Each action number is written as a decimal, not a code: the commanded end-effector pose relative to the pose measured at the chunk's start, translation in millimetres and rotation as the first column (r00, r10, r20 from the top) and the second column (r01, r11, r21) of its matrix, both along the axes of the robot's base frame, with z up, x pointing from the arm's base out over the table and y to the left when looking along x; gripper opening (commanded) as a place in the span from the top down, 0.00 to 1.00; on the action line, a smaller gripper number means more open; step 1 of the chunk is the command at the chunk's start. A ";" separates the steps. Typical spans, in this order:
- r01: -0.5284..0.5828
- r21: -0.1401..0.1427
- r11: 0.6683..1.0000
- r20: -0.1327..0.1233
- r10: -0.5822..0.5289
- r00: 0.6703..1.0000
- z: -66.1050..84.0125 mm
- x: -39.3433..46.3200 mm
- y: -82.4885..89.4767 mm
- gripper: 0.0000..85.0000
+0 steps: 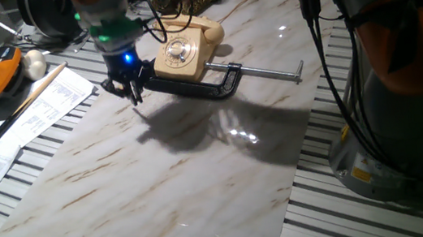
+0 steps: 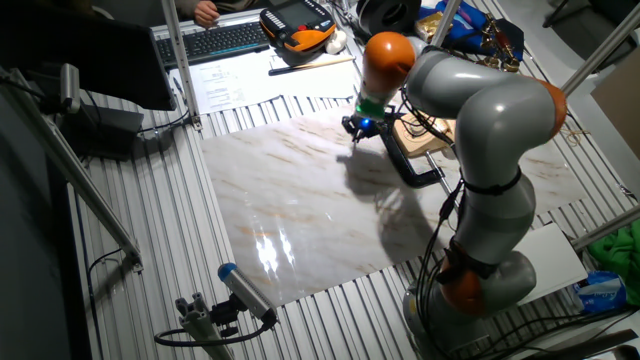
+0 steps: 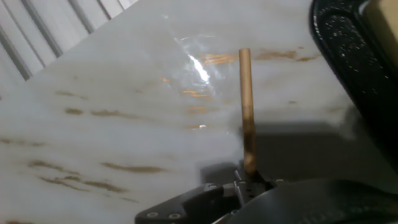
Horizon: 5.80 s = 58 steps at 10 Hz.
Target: Dial a number on an old rotary phone
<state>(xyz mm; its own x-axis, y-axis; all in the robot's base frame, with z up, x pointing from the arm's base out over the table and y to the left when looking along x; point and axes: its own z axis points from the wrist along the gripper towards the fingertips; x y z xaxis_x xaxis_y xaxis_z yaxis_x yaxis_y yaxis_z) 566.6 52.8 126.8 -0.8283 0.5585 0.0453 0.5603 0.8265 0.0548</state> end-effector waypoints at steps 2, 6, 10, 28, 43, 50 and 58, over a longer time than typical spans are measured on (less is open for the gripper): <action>0.238 0.004 0.971 -0.010 -0.238 0.971 12.7 -5.2 -4.6 1.00; 0.344 0.025 0.939 -0.040 -0.343 0.939 36.0 -8.8 -18.3 1.00; 0.415 0.032 0.909 -0.055 -0.412 0.909 52.1 -10.9 -29.8 1.00; 0.498 0.096 0.862 -0.089 -0.491 0.866 49.3 -7.4 -28.9 1.00; 0.585 0.121 0.802 -0.165 -0.564 0.809 98.3 -16.4 -109.9 1.00; 0.601 0.185 0.778 -0.196 -0.570 0.798 83.6 -24.6 -144.1 1.00; 0.649 0.249 0.719 -0.262 -0.595 0.760 57.2 -17.3 -168.2 1.00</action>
<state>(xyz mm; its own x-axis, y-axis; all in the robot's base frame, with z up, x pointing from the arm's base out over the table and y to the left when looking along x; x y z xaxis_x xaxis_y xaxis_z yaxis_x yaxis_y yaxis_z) 549.5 -115.6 183.3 -0.2623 0.8779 0.4006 0.9650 0.2378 0.1107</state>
